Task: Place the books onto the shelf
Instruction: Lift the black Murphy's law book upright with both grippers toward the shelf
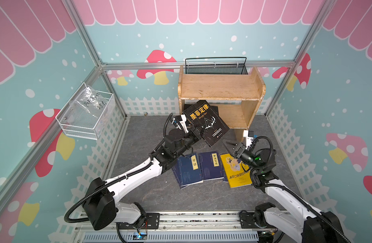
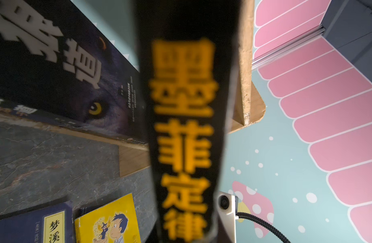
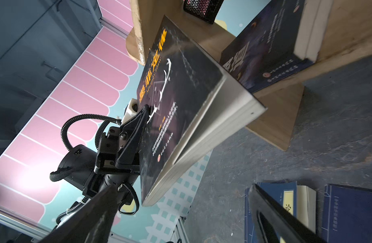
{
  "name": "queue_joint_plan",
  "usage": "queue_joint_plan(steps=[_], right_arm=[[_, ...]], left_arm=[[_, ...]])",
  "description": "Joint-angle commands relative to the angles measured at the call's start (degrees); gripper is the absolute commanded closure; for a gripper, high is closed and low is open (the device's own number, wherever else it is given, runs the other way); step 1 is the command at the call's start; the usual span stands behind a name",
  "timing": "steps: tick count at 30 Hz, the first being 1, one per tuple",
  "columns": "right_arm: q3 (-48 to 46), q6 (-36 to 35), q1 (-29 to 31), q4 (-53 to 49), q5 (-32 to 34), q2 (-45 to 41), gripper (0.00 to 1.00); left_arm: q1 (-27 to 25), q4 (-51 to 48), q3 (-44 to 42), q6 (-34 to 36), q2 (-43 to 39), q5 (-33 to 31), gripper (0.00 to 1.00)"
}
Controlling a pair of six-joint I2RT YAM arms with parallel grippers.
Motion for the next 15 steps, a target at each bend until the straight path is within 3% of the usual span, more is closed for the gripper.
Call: queue_joint_plan(steps=[1, 11, 15], right_arm=[[2.3, 3.1, 2.4, 8.0, 0.5, 2.8, 0.02], [7.5, 3.7, 6.0, 17.5, 2.1, 12.1, 0.07], [9.6, 6.1, 6.8, 22.7, 1.9, 16.9, 0.25]], left_arm=[[0.1, 6.1, 2.2, -0.3, 0.0, -1.8, 1.00], [0.1, 7.3, 1.2, -2.1, 0.4, -0.1, 1.00], [0.1, 7.9, 0.7, -2.8, 0.6, 0.5, 1.00]])
